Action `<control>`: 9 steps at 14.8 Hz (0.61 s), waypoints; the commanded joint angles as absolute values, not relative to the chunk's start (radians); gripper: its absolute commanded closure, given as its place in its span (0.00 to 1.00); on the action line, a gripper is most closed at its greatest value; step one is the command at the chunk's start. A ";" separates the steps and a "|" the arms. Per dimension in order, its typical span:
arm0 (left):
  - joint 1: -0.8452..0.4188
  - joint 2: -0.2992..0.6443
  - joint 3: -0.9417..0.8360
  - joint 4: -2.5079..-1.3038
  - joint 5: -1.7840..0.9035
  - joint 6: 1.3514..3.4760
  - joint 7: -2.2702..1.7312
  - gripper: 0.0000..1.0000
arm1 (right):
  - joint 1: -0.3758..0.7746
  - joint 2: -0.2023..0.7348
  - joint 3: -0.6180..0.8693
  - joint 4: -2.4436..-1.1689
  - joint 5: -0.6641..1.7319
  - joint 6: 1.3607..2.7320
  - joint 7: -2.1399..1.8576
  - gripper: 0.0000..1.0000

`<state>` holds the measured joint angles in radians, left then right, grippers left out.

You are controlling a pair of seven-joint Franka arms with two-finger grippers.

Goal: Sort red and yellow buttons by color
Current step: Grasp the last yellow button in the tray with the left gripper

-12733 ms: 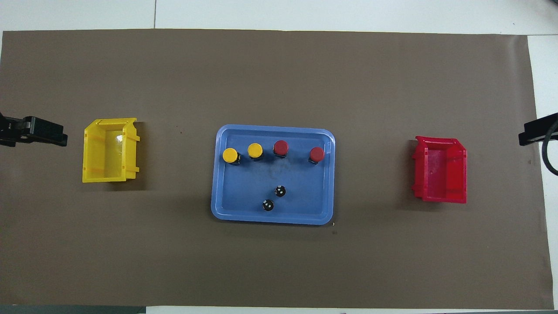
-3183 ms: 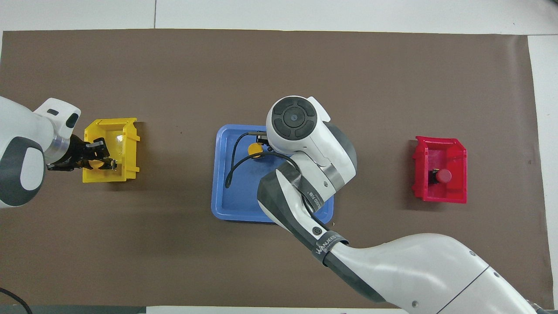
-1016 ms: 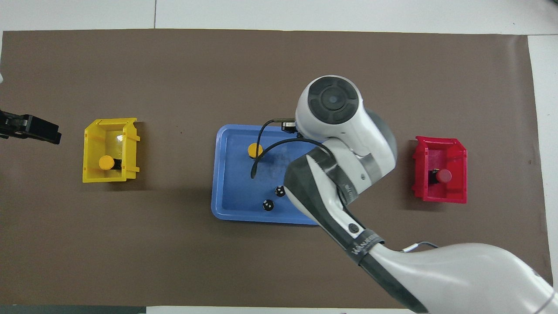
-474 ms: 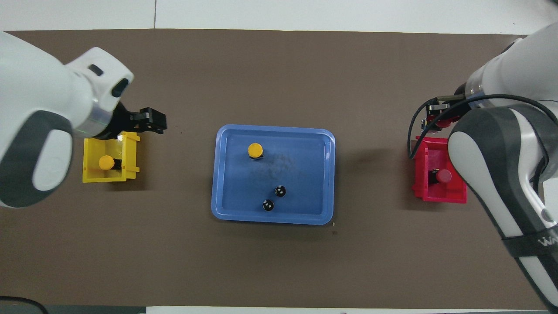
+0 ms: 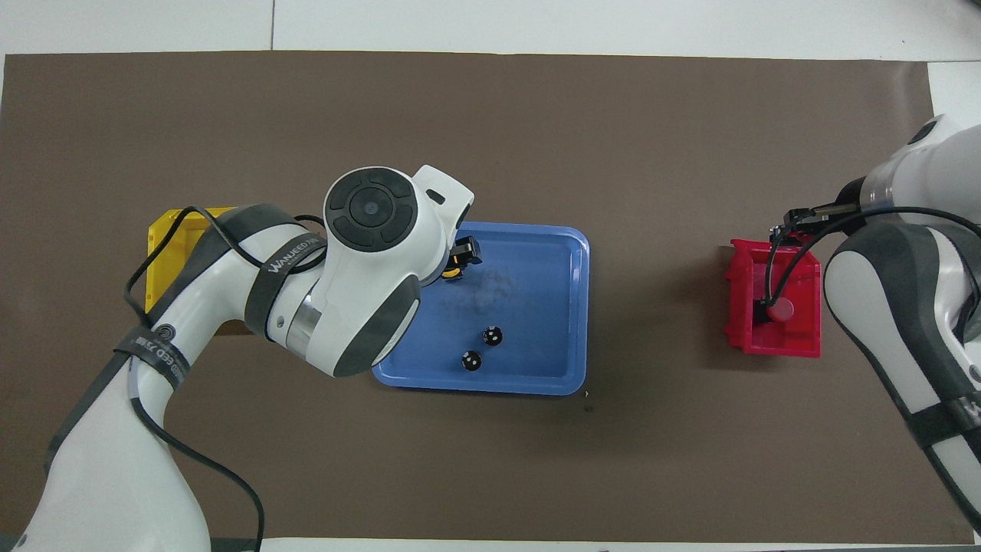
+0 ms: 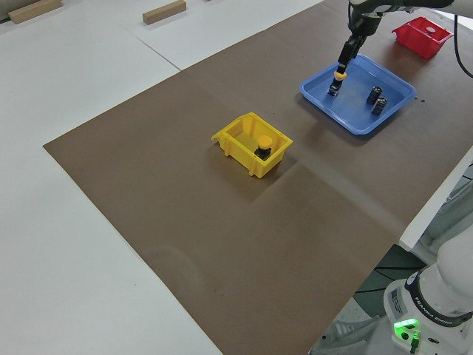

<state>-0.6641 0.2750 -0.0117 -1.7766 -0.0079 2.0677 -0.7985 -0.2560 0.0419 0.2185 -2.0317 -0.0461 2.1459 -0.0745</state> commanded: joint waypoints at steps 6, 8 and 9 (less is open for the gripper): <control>-0.683 0.348 0.008 -1.763 -0.011 2.180 -0.830 0.04 | -0.285 -0.021 0.232 -2.200 -0.015 2.272 -0.144 0.80; -0.680 0.350 0.008 -1.766 -0.011 2.200 -0.841 0.07 | -0.285 -0.025 0.230 -2.207 -0.015 2.272 -0.160 0.80; -0.678 0.351 0.008 -1.772 -0.011 2.209 -0.841 0.11 | -0.290 -0.014 0.230 -2.209 -0.014 2.275 -0.164 0.80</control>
